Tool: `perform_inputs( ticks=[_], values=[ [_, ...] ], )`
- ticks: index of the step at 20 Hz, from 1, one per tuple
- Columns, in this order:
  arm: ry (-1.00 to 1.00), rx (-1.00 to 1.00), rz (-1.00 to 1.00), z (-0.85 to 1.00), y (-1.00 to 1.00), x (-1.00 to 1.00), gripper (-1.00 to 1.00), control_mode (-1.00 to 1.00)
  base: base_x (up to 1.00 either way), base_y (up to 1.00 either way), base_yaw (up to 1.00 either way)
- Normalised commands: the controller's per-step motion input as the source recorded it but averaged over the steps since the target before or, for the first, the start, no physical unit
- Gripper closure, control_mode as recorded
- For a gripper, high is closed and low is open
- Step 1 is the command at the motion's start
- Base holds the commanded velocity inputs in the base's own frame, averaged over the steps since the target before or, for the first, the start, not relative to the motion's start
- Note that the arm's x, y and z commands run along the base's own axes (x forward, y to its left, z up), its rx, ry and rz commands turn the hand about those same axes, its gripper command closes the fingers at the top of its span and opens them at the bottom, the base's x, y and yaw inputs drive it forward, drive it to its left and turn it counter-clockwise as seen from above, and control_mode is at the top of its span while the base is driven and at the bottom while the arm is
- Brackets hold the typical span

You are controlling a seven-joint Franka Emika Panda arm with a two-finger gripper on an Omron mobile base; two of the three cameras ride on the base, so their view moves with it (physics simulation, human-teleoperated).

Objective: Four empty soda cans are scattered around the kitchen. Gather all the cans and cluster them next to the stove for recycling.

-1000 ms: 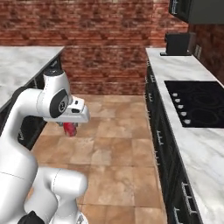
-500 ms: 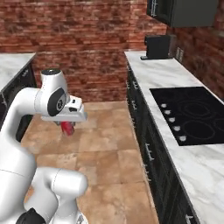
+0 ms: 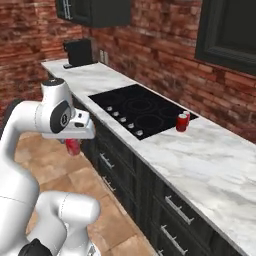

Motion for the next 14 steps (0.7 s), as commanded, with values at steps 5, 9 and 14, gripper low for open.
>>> perform_inputs(
  ticks=[5,9,14],
  values=[
    [0.00,0.00,0.00,0.00,0.00,0.00,1.00,1.00,0.26,0.01,-0.82],
    [0.00,0.00,0.00,0.00,0.00,0.00,1.00,1.00,0.33,0.22,-0.65],
    [0.00,0.00,0.00,0.00,0.00,0.00,1.00,1.00,0.40,0.61,-0.50]
  ],
)
